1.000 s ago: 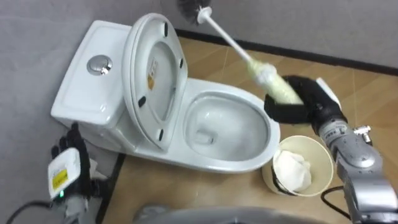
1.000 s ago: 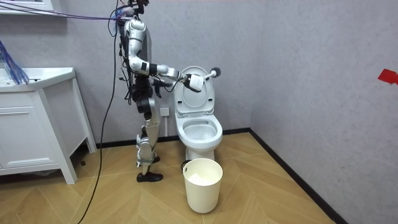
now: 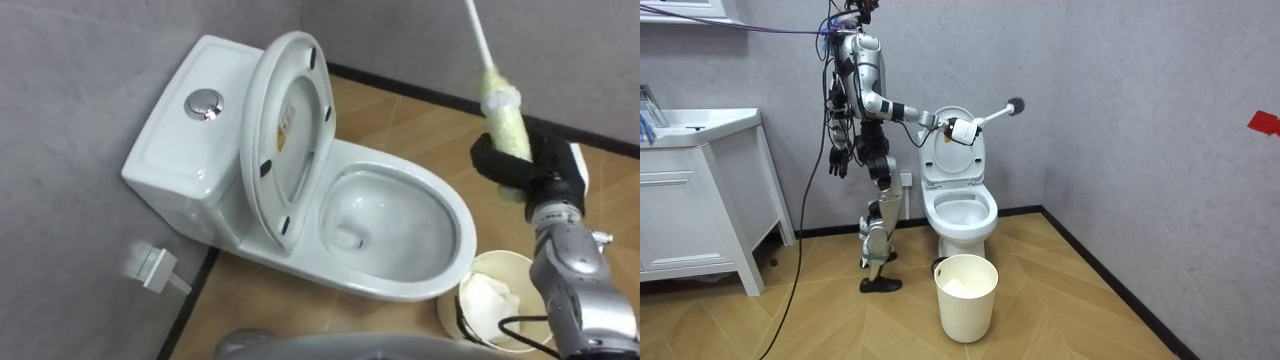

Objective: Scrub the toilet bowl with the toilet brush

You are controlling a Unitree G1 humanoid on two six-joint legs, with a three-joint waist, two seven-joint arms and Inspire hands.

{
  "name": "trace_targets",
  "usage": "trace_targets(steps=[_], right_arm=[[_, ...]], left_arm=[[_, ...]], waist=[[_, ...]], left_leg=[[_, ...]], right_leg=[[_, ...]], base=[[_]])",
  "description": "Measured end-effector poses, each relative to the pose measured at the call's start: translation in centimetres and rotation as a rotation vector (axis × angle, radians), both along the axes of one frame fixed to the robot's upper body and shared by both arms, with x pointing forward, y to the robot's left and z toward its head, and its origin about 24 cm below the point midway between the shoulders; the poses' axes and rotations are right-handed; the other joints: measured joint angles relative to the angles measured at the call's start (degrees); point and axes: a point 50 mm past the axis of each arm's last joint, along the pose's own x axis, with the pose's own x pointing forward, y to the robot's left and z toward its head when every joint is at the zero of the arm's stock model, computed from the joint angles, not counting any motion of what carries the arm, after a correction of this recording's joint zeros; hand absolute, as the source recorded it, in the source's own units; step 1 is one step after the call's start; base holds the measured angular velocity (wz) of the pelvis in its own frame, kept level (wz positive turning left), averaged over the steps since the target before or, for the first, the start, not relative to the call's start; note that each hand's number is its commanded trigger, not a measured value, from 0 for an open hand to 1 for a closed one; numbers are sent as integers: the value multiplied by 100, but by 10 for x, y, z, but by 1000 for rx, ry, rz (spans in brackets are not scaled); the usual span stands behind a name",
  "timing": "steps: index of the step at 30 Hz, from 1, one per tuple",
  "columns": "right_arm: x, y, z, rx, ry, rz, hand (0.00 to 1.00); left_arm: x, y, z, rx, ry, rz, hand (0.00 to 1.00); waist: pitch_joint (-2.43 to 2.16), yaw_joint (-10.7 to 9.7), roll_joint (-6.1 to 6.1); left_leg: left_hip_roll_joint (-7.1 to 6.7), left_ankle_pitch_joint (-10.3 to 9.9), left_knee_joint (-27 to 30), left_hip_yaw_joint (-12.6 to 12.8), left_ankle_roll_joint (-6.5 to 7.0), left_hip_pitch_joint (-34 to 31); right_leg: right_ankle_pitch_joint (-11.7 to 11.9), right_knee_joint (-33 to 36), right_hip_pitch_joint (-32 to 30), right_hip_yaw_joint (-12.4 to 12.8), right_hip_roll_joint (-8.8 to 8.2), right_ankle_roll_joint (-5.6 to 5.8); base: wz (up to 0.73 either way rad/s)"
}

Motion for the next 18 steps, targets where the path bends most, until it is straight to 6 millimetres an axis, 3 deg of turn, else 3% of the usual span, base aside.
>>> trace_targets(steps=[6,9,12,18], right_arm=[[-22,-7,-25,27,122,-67,100],[-41,-13,-49,50,243,-122,100],[-52,-15,-59,52,302,-153,100],[-77,-12,-80,87,409,-174,100]], left_arm=[[39,4,-5,7,-95,-28,0],[57,3,-5,7,-149,-52,0],[67,0,-6,-8,-174,-89,0],[83,1,-4,-14,-222,-125,0]], waist=[[-25,-127,94],[-28,-240,92],[-24,-391,78],[-33,-466,55]], left_leg=[[-4,0,-40,142,0,67],[-8,0,-88,250,0,205],[-2,0,-93,277,0,168],[23,-2,-116,367,-2,300]], right_leg=[[5,37,-31,155,12,-3],[4,22,75,279,20,-2],[5,15,2,355,33,-3],[16,24,44,573,70,-20]], base=[[-15],[-18],[-11],[-18]])
